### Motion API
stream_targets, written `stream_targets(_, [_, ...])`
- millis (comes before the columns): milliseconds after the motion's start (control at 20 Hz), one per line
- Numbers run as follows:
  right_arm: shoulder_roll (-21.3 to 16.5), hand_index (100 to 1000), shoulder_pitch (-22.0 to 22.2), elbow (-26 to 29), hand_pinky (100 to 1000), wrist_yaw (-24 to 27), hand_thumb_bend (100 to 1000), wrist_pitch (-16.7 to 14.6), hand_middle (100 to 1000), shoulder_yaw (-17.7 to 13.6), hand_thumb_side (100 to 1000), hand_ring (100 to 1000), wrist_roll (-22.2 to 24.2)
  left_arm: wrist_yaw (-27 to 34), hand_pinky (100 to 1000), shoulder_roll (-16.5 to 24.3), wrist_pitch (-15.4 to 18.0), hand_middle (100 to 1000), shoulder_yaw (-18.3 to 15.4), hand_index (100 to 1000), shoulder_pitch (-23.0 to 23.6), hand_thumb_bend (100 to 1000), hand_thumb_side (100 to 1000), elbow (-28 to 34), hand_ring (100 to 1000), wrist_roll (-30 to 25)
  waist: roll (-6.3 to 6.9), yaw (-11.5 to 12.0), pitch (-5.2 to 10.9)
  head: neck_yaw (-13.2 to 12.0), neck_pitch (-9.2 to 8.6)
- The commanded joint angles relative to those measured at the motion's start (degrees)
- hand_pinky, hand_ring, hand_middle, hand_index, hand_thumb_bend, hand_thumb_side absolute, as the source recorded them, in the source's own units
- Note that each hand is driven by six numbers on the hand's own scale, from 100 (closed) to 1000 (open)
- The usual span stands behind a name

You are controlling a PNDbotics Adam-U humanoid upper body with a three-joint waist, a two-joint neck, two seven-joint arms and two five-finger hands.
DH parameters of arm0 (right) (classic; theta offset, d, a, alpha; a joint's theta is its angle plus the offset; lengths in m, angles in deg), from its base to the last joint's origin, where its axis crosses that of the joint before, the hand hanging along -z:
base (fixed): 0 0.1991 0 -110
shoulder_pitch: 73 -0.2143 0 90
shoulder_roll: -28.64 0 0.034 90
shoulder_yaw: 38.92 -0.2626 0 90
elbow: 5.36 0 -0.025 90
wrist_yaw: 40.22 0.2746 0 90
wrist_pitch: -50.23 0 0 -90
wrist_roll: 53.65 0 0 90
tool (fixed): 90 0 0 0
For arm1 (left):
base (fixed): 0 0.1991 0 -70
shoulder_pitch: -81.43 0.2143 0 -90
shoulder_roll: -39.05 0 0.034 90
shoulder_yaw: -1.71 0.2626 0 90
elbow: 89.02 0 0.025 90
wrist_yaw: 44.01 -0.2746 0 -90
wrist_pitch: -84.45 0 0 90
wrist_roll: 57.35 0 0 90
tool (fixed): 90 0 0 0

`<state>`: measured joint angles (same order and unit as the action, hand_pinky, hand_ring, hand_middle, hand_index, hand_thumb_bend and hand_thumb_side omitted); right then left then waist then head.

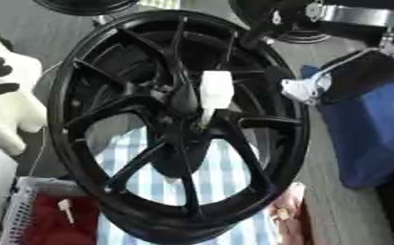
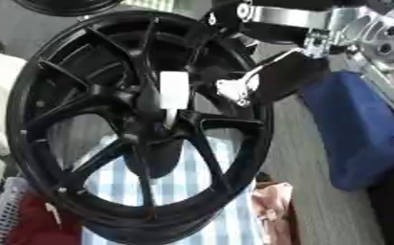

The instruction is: Pull the pin out of the wheel hub.

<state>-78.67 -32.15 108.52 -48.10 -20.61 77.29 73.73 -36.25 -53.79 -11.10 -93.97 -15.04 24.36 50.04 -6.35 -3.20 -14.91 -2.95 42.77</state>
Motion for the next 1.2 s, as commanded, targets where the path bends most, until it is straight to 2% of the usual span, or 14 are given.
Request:
stream_targets(50, [1.27,859,-1.16,0.72,910,-1.67,100,0.62,798,-0.05,366,926,0.91,-0.52,648,1.37,0.02,637,-0.66,732,0.09,120,796,1.22,720,0.55,0.17,-0.33,0.98,-0.94,0.19])
stream_targets(250, [1.98,868,-1.02,0.72,911,-3.22,100,1.48,805,0.68,459,933,1.60,-0.86,648,1.52,-0.04,636,-0.89,732,0.42,118,800,1.22,720,0.85,-0.10,-0.70,0.64,-1.47,0.18])
stream_targets(500, [3.02,877,-1.05,0.72,914,-4.85,100,2.07,816,0.92,478,945,1.69,-1.31,648,1.45,-0.21,637,-0.87,733,0.58,116,805,1.22,720,0.87,-0.33,-0.77,0.14,-1.59,-0.73])
stream_targets(800, [4.51,887,-1.24,0.72,918,-7.90,100,3.15,831,1.28,405,961,0.99,-1.75,648,1.38,-0.41,637,-0.82,733,0.66,116,809,1.22,720,0.91,-0.65,-0.93,-0.29,-1.92,-0.94])
stream_targets(900, [4.84,894,-1.21,0.72,918,-8.85,100,3.43,830,1.50,420,963,0.56,-1.77,649,1.34,-0.44,636,-0.77,733,0.59,115,810,1.22,720,0.85,-0.71,-0.85,-0.44,-1.80,-0.92])
stream_targets(950, [4.97,900,-1.18,0.72,919,-9.18,100,3.65,828,1.63,466,967,0.45,-1.77,649,1.31,-0.44,637,-0.75,732,0.54,116,810,1.22,720,0.83,-0.74,-0.79,-0.51,-1.73,-0.91])
stream_targets(1100, [5.16,902,-1.13,0.72,920,-9.68,100,4.55,822,2.00,515,967,0.41,-1.78,649,1.21,-0.42,636,-0.70,732,0.43,115,811,1.22,719,0.80,-0.83,-0.65,-0.74,-1.61,-0.86])
stream_targets(1200, [5.12,904,-1.05,0.72,922,-10.35,100,5.01,826,2.16,505,970,0.61,-1.79,649,1.17,-0.40,636,-0.65,732,0.37,115,812,1.22,719,0.82,-0.92,-0.62,-0.90,-1.54,-0.99])
